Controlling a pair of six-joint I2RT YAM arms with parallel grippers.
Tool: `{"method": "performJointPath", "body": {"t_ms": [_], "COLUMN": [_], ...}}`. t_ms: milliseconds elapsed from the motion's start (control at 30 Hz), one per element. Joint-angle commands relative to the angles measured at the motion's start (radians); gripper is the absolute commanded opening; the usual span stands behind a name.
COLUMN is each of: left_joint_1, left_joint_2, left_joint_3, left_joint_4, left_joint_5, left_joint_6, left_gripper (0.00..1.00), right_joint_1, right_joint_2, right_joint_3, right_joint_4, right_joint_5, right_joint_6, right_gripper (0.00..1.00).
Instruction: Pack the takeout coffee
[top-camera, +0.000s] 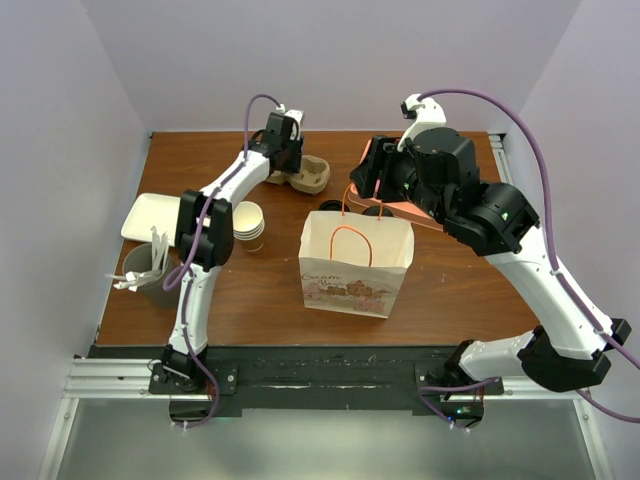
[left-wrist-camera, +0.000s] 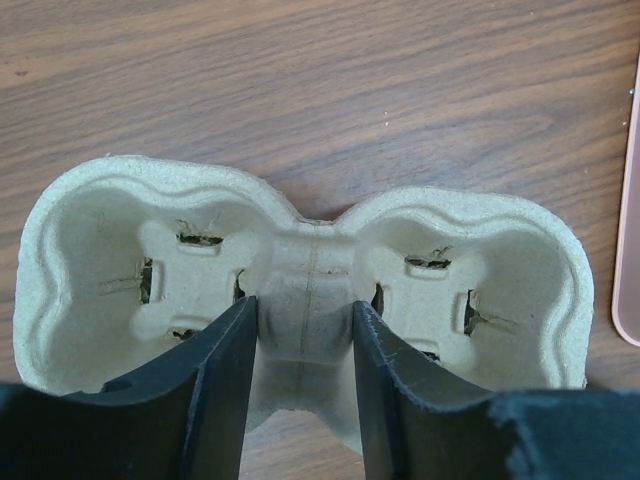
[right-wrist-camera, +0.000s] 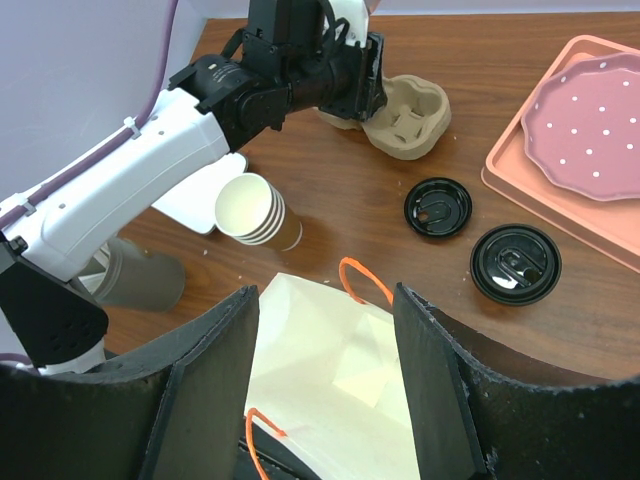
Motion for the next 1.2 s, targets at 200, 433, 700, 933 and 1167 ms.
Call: {"method": "performJointPath", "body": {"t_ms": [200,433,700,933,1167], "left_joint_1": [-0.007,-0.009,-0.01,-0.01,-0.01], "left_joint_2": [-0.045,-0.041,-0.061,-0.054,-0.048], "left_joint_3": [0.074,0.083,0.089,0.092,0.094], "left_joint_4": [0.007,-0.017,-0.013,-0.016,-0.028], "left_joint_5": [-0.013,-0.017,-0.035,-0.031,-0.019], "left_joint_6": [0.013,0.01,0.01,0.013,0.013], "left_gripper": [0.41,0.46,0.34,0.33,0.5], "right_joint_1": [0.0,0.0,0.0,0.001,0.0], "right_joint_2": [-0.016,-0.024,-0.022,-0.025,-0.028], "right_joint_3": [-0.007,-0.009,-0.012,-0.007,-0.012], "right_joint_4": [0.007,0.002,0.006,0.002,0.002], "right_joint_5": [0.029,0.026,0.013,0.013,0.01], "right_joint_6": [-0.006,-0.007,-0.003,0.001,0.014], "right_gripper": [0.6,0.6,0.6,0.6,0.6]}}
